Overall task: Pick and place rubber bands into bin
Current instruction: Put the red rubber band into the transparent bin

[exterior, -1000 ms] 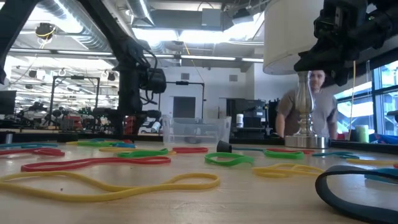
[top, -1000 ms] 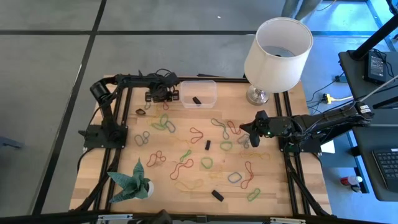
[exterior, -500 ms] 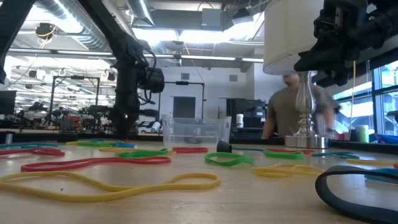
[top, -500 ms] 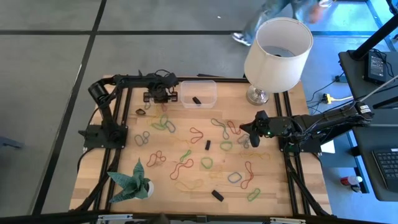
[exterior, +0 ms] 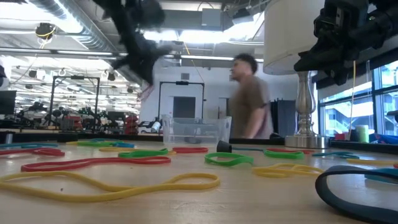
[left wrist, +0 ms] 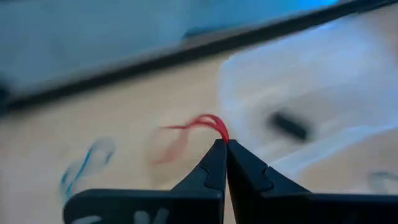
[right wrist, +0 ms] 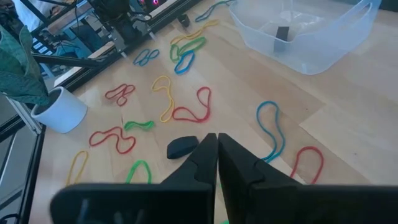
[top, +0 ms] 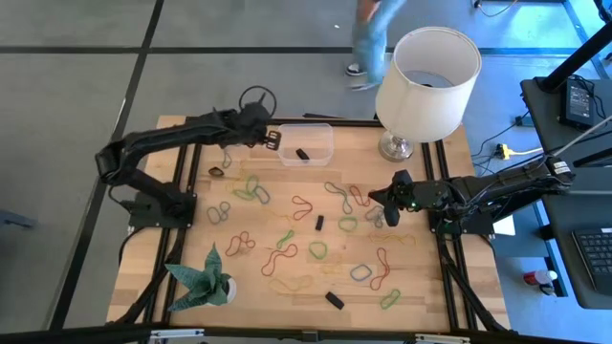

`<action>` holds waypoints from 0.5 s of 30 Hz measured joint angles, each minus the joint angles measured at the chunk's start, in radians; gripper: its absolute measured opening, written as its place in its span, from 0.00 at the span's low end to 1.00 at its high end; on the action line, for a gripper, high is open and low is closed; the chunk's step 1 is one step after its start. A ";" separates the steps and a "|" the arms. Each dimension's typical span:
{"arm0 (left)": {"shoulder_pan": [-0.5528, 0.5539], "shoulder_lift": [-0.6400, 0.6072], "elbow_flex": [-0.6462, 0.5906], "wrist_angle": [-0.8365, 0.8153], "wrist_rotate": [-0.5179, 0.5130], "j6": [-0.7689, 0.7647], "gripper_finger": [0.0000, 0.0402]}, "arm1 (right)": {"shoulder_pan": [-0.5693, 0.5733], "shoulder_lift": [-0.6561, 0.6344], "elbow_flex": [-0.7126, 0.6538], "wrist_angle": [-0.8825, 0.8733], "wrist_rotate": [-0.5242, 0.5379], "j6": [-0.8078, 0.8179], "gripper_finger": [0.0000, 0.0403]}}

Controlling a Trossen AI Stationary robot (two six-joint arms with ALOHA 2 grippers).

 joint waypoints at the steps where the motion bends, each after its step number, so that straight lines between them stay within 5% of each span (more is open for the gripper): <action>1: -0.013 -0.004 0.020 0.026 0.000 0.032 0.00 | 0.000 0.000 0.000 0.000 0.000 0.000 0.04; 10: -0.077 0.120 0.284 0.097 0.014 0.216 0.00 | 0.000 0.000 0.000 0.004 0.002 -0.023 0.04; 15: -0.078 0.281 0.444 0.064 0.111 0.262 0.00 | 0.000 0.000 0.000 0.004 0.002 -0.023 0.04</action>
